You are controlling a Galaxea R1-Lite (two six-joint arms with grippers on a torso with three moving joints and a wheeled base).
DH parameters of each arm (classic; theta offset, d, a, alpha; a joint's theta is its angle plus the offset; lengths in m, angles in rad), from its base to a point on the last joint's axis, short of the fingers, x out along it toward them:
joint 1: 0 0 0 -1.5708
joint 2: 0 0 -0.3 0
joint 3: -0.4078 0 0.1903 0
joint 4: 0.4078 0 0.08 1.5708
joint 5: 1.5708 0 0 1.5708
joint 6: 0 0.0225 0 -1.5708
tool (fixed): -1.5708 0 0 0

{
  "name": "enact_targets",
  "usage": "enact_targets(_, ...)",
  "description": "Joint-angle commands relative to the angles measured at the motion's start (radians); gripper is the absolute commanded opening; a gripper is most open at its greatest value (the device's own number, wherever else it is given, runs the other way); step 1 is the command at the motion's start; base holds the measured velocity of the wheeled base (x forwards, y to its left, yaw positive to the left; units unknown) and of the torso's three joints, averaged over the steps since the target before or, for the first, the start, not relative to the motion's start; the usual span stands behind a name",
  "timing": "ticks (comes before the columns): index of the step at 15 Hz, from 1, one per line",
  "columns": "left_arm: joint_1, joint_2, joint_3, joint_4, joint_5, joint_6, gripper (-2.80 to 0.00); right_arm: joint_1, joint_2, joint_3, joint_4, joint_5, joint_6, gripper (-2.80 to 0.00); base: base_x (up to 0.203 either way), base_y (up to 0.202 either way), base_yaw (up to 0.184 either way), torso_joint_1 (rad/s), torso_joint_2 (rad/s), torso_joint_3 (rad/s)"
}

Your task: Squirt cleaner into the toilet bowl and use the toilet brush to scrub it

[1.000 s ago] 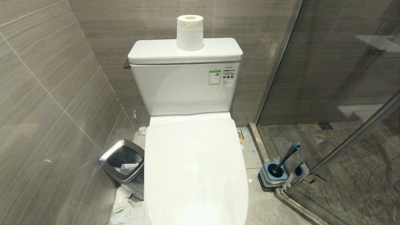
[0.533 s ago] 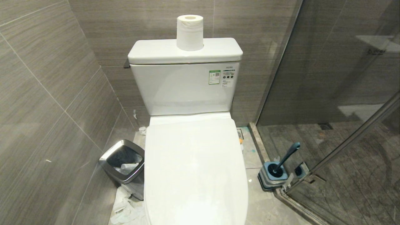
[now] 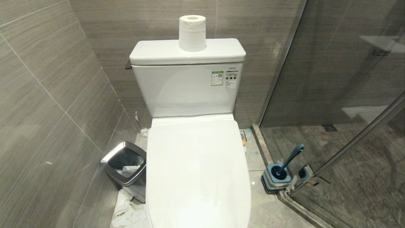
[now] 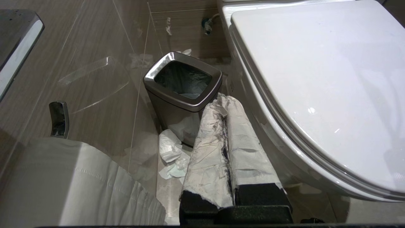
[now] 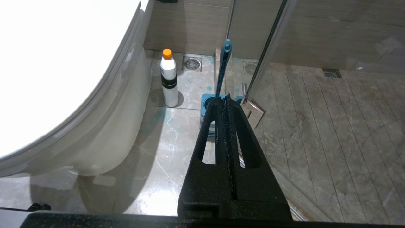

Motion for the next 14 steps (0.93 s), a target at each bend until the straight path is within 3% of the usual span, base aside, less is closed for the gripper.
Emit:
enact_targets(1,0.000,0.001,0.000,0.000,0.000,0.000,-2.80,0.000,0.002,0.000,-0.001,0.001,-0.001,-2.80,0.000,0.000,0.000,0.000,0.00,0.000)
enact_targets(14,0.001,0.001,0.000,0.000,0.000,0.000,-2.80,0.000,0.002,0.000,-0.001,-0.026,0.004,-2.80,0.000,0.000,0.000,0.000,0.00,0.000)
